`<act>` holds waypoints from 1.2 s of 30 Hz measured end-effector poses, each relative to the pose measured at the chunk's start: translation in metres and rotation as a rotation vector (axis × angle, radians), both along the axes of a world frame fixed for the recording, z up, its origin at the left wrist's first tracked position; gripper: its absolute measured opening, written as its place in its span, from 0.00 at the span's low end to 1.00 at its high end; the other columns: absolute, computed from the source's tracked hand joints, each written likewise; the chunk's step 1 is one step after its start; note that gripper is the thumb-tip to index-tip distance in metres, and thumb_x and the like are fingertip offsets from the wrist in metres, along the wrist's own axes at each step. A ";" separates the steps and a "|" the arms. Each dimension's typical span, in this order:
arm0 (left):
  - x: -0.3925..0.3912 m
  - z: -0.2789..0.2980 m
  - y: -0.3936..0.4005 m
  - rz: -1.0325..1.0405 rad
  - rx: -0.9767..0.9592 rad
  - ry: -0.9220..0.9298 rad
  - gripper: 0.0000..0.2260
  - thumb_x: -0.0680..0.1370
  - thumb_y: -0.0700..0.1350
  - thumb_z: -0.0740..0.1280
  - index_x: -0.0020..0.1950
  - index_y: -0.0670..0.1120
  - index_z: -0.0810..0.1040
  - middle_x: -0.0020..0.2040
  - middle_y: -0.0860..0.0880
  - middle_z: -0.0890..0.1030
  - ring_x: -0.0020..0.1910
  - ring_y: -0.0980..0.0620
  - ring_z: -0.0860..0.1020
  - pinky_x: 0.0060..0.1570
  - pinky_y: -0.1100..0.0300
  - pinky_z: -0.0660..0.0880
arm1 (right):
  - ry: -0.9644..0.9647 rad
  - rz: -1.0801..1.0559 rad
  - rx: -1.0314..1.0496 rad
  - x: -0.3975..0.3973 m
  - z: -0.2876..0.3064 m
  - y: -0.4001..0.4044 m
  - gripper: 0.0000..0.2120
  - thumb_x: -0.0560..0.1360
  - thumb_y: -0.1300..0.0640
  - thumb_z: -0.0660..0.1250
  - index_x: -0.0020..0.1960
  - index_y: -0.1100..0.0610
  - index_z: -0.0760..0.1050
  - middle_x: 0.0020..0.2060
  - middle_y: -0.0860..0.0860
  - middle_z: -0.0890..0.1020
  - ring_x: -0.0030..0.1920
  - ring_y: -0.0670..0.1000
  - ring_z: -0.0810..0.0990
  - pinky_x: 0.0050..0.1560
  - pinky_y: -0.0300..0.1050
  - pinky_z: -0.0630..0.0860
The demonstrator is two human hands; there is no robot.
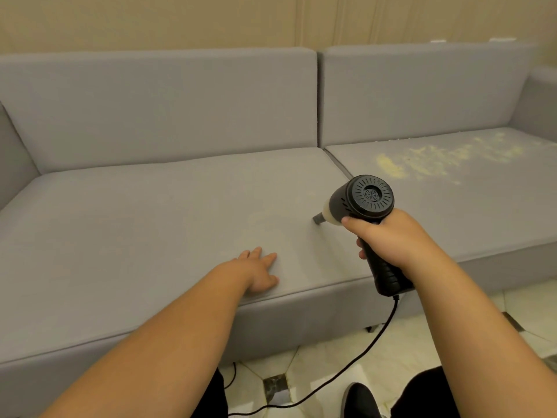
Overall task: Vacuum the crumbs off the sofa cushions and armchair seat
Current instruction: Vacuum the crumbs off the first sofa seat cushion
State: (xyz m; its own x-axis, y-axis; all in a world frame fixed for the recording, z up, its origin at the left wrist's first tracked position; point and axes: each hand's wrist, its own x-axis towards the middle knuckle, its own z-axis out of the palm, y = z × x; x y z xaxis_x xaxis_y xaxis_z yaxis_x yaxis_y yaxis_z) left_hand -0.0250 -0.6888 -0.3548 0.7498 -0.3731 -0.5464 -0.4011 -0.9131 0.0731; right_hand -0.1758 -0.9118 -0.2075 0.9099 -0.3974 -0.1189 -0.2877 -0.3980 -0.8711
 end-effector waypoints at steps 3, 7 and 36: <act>0.000 0.001 0.005 0.010 0.009 0.001 0.34 0.83 0.63 0.56 0.84 0.60 0.42 0.85 0.49 0.39 0.84 0.42 0.43 0.81 0.42 0.48 | 0.002 0.016 0.028 0.001 0.001 0.002 0.07 0.77 0.47 0.74 0.51 0.48 0.81 0.39 0.54 0.86 0.34 0.51 0.87 0.41 0.46 0.80; 0.000 0.003 0.011 0.010 0.024 -0.016 0.34 0.83 0.62 0.56 0.85 0.59 0.42 0.85 0.48 0.40 0.84 0.42 0.42 0.81 0.42 0.46 | 0.005 0.034 0.038 0.003 0.000 0.006 0.08 0.77 0.47 0.74 0.52 0.48 0.82 0.38 0.54 0.86 0.34 0.51 0.87 0.40 0.47 0.80; 0.008 0.010 0.117 0.255 0.085 0.045 0.37 0.82 0.63 0.58 0.85 0.58 0.41 0.85 0.47 0.38 0.84 0.41 0.45 0.81 0.41 0.48 | 0.155 0.472 -0.107 -0.004 0.046 0.071 0.08 0.77 0.47 0.75 0.47 0.52 0.82 0.38 0.55 0.87 0.38 0.56 0.89 0.48 0.55 0.84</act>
State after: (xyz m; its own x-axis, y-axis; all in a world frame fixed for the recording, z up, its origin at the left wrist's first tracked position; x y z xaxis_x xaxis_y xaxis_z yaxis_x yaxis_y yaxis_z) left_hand -0.0172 -0.5721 -0.3452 0.7880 -0.1266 -0.6025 -0.1558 -0.9878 0.0039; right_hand -0.1801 -0.8411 -0.1620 0.9681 0.0356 -0.2482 -0.1778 -0.6007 -0.7795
